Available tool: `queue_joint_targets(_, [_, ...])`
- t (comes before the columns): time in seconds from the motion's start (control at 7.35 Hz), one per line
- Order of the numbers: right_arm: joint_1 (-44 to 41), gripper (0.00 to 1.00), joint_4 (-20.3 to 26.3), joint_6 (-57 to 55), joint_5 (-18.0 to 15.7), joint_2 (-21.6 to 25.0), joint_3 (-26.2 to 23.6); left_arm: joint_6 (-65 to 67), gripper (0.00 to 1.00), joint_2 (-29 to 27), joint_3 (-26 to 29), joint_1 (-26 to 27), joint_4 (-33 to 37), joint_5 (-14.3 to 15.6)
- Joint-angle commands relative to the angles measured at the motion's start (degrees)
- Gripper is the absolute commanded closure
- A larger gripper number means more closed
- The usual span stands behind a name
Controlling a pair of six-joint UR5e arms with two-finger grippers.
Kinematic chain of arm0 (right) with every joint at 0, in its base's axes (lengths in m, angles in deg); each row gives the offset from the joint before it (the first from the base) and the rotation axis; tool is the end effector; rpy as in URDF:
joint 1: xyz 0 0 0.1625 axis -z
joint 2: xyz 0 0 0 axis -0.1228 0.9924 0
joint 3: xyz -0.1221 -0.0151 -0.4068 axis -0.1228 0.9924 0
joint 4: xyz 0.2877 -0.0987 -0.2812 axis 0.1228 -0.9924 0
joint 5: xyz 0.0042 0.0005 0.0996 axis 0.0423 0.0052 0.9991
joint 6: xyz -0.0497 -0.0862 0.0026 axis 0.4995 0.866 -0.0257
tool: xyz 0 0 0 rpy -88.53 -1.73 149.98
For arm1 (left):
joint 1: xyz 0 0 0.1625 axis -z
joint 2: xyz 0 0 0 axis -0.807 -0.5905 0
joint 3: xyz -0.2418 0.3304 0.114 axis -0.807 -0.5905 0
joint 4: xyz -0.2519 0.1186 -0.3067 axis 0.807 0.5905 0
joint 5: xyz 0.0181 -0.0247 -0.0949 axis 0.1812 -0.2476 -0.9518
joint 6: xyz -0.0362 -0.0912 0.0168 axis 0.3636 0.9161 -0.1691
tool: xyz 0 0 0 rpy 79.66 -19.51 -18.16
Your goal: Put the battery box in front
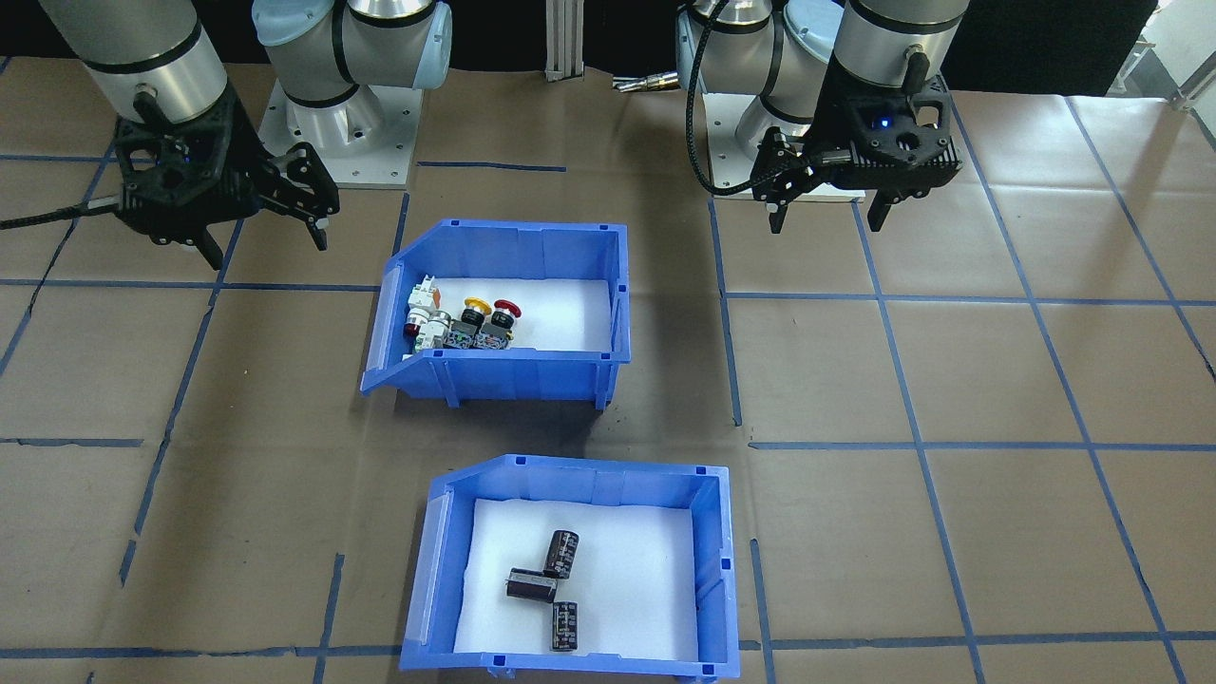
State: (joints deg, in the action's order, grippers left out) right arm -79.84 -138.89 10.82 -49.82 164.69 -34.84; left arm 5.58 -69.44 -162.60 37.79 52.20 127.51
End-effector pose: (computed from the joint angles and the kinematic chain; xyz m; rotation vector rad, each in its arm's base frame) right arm 0.1124 -0.4884 0.4603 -0.2028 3.0830 -0.0417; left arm -0.1390 -0.4573 0.4890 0.0171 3.0705 -0.0994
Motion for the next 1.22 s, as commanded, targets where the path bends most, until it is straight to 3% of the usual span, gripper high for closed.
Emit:
queue_joint_targets(0.0, [-1.86,0.00,4.53,-16.09,3.29,-4.31,5.48,-0.04,0.00,-0.77,0.66,0.43,-0.61,0.15])
queue_joint_targets(0.27, [-2.49,0.00,6.40,-17.29,-1.08,-4.15,7.08,-0.39,0.00,0.10,0.66,0.51,-0.18,0.33])
queue_joint_targets(1.09, [-1.70,0.00,7.11,-16.76,-4.01,-3.44,7.18,-0.31,0.00,-0.95,1.80,0.52,-0.70,0.42])
